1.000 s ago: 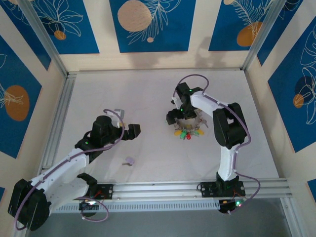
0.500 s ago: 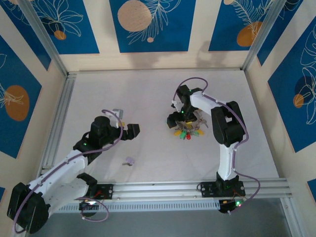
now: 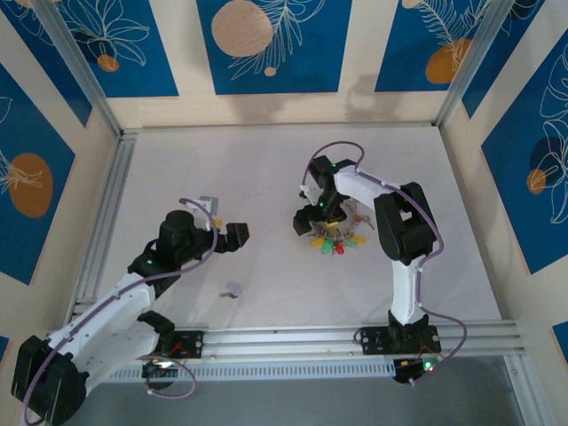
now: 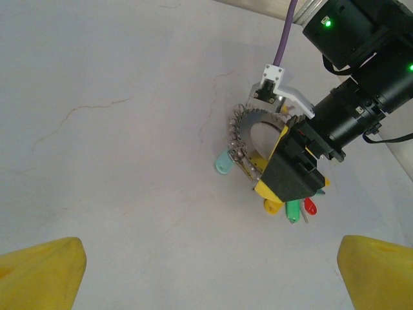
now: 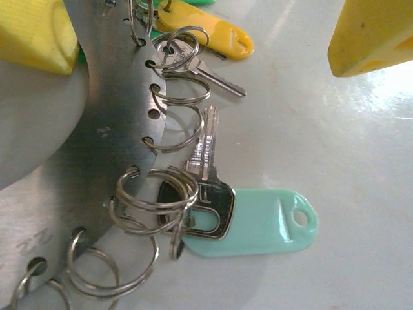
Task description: Put the keys on the keyring
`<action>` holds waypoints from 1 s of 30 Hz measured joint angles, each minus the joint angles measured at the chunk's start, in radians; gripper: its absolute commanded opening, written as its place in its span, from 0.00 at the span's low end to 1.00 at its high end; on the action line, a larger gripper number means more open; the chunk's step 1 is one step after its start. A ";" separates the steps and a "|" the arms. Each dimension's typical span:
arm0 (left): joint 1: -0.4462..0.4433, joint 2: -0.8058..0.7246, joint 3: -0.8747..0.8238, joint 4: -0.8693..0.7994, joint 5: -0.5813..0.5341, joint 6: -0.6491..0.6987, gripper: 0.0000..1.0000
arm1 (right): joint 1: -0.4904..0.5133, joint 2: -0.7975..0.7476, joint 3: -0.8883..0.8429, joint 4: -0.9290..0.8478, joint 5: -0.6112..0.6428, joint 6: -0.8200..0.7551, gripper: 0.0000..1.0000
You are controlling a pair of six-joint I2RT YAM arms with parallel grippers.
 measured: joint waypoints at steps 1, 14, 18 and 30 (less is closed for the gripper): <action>0.002 -0.005 0.000 -0.007 0.000 0.000 1.00 | 0.005 0.000 0.000 0.000 -0.007 0.000 0.99; 0.010 -0.039 -0.010 -0.040 -0.020 0.000 1.00 | 0.139 0.006 0.008 0.062 -0.128 0.079 0.99; 0.013 -0.039 -0.017 -0.052 -0.024 0.000 1.00 | 0.177 0.027 0.015 0.103 -0.189 0.122 0.99; 0.016 -0.045 -0.020 -0.074 -0.043 -0.004 1.00 | 0.274 0.025 0.056 0.233 -0.330 0.253 0.99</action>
